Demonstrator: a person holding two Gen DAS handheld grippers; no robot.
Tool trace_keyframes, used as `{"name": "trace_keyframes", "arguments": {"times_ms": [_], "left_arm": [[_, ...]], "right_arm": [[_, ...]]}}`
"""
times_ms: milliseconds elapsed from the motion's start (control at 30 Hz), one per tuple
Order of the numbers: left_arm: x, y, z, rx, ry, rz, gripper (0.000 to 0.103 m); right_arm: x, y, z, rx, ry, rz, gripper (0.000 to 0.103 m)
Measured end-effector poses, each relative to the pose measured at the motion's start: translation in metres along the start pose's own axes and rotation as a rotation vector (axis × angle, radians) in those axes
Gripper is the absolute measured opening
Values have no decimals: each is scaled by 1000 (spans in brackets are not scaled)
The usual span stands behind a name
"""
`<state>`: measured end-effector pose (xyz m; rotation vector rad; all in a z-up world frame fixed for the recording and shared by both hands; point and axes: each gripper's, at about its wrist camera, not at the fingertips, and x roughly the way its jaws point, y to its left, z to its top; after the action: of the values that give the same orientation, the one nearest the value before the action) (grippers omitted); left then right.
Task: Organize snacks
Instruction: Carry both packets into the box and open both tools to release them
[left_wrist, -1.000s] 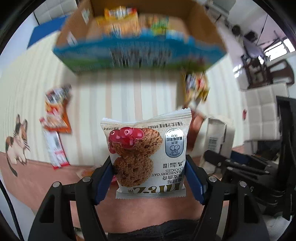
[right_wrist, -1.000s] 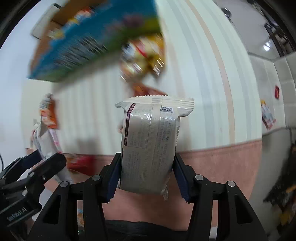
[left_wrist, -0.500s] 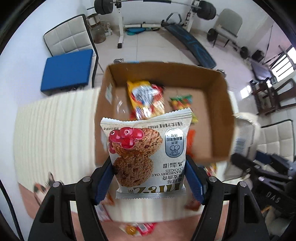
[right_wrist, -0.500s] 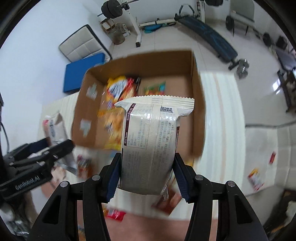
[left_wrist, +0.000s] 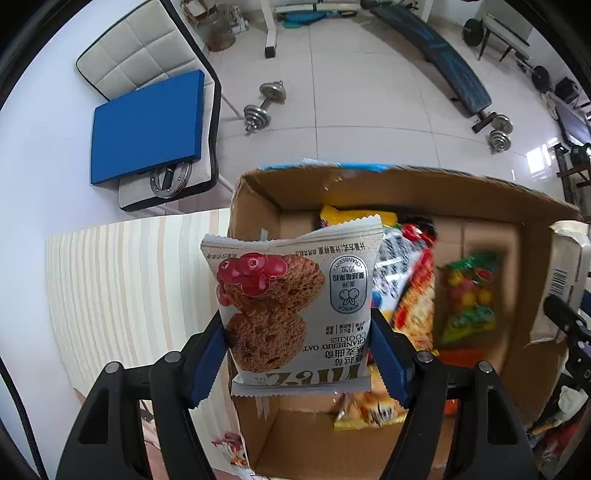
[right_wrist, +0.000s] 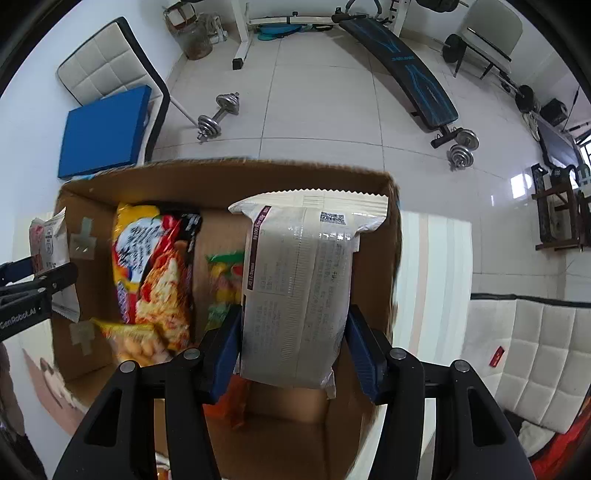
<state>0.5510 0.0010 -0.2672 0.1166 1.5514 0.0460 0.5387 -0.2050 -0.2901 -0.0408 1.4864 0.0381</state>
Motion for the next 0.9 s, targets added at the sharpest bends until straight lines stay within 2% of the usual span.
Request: {"name": "trace_keyframes", "arguments": {"times_ms": [100, 200, 233, 267, 333, 433, 733, 900], "left_arm": [[2, -2, 8, 10, 6, 22, 71], [0, -8, 13, 20, 26, 0, 71], [2, -7, 15, 0, 43, -12, 71], [3, -7, 17, -11, 46, -22, 71], [3, -8, 18, -14, 47, -22, 72], [3, -9, 17, -12, 40, 0, 85], [-15, -1, 1, -58, 0, -63, 86], [-55, -3, -36, -46, -132, -65, 86]], "right_arm": [[4, 2, 11, -3, 5, -18, 58], [10, 4, 16, 3, 45, -17, 60], [10, 4, 17, 2, 50, -15, 64], [9, 5, 17, 1, 48, -19, 76], [9, 6, 18, -5, 49, -15, 88], [4, 7, 17, -3, 44, -9, 88], [-24, 5, -3, 17, -1, 56, 92], [-45, 13, -32, 14, -58, 118, 93]]}}
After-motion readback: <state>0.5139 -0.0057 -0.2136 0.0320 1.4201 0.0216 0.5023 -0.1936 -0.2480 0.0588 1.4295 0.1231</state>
